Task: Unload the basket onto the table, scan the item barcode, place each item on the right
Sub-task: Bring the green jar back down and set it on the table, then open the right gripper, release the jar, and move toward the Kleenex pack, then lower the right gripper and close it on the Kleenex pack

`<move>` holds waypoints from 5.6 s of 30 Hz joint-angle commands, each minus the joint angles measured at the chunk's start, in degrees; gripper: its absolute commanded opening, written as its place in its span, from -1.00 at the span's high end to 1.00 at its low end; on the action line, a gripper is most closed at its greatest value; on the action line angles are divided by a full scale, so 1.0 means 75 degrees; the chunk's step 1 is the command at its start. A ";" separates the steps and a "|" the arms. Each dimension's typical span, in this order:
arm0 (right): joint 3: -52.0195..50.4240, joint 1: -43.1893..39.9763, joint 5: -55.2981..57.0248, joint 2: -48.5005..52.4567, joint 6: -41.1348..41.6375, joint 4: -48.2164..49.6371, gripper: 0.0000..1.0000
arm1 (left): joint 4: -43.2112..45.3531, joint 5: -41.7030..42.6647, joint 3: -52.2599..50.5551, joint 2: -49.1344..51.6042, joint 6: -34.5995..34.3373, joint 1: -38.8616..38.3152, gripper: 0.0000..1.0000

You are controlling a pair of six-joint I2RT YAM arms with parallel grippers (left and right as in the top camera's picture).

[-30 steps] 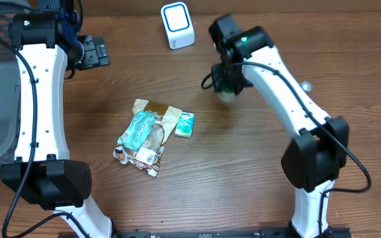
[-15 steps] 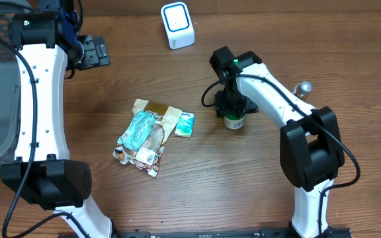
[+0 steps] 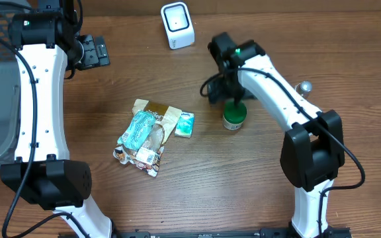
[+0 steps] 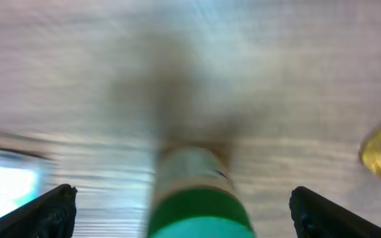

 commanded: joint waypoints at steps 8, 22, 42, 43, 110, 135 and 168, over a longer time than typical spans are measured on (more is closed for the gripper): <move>0.0015 0.0227 -0.2410 -0.0137 0.0373 0.1035 0.68 | 0.0012 -0.0015 0.0099 -0.0117 -0.0079 0.0026 -0.99; -0.1285 0.0154 0.0519 -0.0134 0.1789 0.0600 0.73 | 0.0012 -0.0015 0.0099 -0.0117 -0.0076 0.0026 -0.99; -0.1285 -0.1224 0.1172 -0.0134 0.1871 -0.1498 0.62 | 0.0012 -0.0015 0.0099 -0.0117 -0.0076 0.0026 -0.99; -0.1285 -0.1186 0.0740 -0.0134 0.1868 -0.1405 0.62 | 0.0012 -0.0015 0.0099 -0.0117 -0.0076 0.0026 -0.99; -0.1285 0.0414 -0.1894 -0.0134 0.1239 0.0615 -0.68 | 0.0012 -0.0015 0.0099 -0.0117 -0.0079 0.0015 -0.99; -0.2241 0.0597 -0.3439 -0.0134 0.1524 0.2119 -0.01 | 0.0012 -0.0015 0.0099 -0.0117 -0.0076 -0.0017 -0.99; -0.3279 0.0551 -0.3057 -0.0134 0.2375 0.3287 0.60 | 0.0012 -0.0015 0.0099 -0.0117 -0.0076 -0.0017 -1.00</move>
